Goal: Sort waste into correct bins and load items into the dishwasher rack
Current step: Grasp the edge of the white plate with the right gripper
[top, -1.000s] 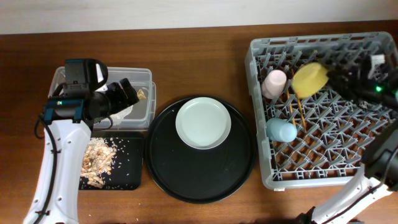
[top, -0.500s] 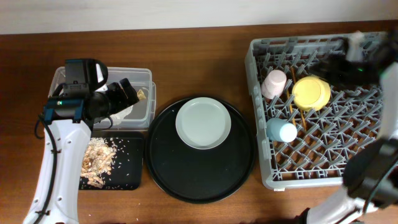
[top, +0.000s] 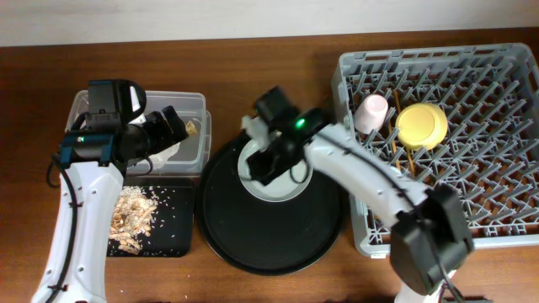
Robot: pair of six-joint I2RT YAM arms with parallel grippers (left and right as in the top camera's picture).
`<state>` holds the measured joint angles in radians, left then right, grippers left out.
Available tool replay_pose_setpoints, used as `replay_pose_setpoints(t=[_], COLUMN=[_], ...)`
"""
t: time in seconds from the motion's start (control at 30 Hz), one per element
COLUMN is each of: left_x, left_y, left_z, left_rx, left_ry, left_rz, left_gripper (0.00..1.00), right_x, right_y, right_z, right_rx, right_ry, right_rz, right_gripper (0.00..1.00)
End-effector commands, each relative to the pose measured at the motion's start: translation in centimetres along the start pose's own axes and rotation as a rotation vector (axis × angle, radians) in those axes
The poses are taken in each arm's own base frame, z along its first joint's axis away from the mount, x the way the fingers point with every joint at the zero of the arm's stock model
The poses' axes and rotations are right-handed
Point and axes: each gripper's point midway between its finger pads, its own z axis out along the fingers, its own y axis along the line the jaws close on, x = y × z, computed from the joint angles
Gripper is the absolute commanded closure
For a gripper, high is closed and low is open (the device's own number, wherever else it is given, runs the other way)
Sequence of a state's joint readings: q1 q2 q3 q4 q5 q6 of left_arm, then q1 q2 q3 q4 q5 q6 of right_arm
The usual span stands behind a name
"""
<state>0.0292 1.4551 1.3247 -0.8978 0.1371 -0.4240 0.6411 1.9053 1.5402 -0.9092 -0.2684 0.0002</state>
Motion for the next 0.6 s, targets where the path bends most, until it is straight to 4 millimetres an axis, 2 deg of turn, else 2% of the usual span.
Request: replay_pose_setpoints(t=[0.0,0.1,0.17,0.23,0.33,0.4,0.57], left_x=[0.2,0.2,0.2,0.2,0.2,0.2,0.2], left_y=[0.1,0.1,0.1,0.1,0.1,0.1,0.1], left_z=[0.2,0.2,0.2,0.2,0.2,0.2,0.2], left_rx=[-0.008,-0.009,-0.009,-0.009,-0.009,-0.009,-0.009], left_ry=[0.006,0.006,0.006,0.006,0.006,0.006,0.006], left_rz=[-0.007,-0.008,-0.008,-0.008,-0.008,-0.008,-0.008], left_gripper=[0.01,0.01,0.01,0.01,0.01,0.01,0.01], right_x=[0.8,0.5,0.4,0.5,1.0,1.9,1.6], right_y=[0.4,-0.1,-0.3,-0.4,-0.5,0.2,0.2], right_z=[3.9,5.9,6.6,7.1,8.1,9.3,9.3], right_rx=[0.099,0.183,0.184,0.184,0.175,0.114,0.108], right_ry=[0.007,-0.041,-0.068,-0.084,-0.077,-0.040,-0.048], right_rz=[-0.068,-0.111,-0.116,-0.118,-0.117,-0.113,-0.112], right_gripper=[0.44,0.52,0.64,0.71,0.72,0.71,0.71])
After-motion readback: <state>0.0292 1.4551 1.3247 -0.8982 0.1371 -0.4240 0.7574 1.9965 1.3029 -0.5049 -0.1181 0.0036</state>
